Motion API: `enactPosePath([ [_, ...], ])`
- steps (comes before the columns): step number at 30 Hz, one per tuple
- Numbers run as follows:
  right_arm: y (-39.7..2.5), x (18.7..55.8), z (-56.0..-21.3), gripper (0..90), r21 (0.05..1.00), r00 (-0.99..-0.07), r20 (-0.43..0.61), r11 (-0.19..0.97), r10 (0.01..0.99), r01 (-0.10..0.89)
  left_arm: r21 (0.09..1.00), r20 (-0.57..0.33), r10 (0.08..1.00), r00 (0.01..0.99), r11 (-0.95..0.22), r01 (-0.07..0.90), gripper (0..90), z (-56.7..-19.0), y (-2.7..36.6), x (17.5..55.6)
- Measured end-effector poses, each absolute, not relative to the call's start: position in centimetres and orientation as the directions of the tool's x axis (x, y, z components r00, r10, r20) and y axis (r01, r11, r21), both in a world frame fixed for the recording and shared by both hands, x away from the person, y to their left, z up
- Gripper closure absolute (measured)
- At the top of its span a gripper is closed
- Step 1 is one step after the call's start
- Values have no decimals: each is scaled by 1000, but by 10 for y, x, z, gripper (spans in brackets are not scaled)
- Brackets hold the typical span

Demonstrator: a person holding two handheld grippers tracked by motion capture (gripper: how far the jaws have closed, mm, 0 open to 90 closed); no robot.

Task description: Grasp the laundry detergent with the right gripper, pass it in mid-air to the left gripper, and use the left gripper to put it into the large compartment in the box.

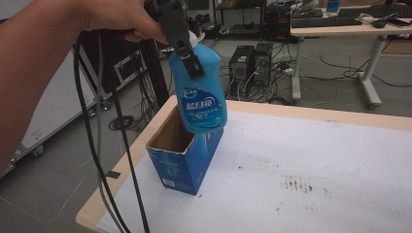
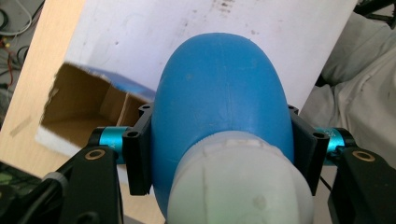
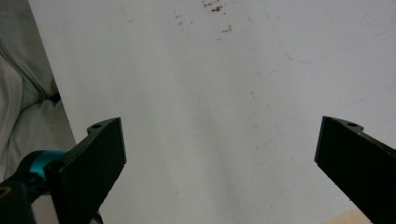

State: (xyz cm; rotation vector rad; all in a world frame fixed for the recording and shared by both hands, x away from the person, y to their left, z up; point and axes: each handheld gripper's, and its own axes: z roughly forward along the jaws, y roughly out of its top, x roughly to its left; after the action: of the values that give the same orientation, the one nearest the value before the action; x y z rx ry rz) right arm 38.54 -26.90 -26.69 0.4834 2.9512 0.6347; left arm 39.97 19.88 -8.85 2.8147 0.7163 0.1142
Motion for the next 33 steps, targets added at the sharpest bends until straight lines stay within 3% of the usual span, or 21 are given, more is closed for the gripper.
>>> enactPosePath([
  [17, -270, 388, -274, 13, 383, -936, 15, 863, 351, 330, 235, 43, 587, 808, -792, 563, 380, -122, 260, 406],
  [33, -268, 387, -285, 13, 372, -936, 22, 866, 352, 334, 182, 35, 569, 821, -812, 555, 379, -201, 256, 412],
])
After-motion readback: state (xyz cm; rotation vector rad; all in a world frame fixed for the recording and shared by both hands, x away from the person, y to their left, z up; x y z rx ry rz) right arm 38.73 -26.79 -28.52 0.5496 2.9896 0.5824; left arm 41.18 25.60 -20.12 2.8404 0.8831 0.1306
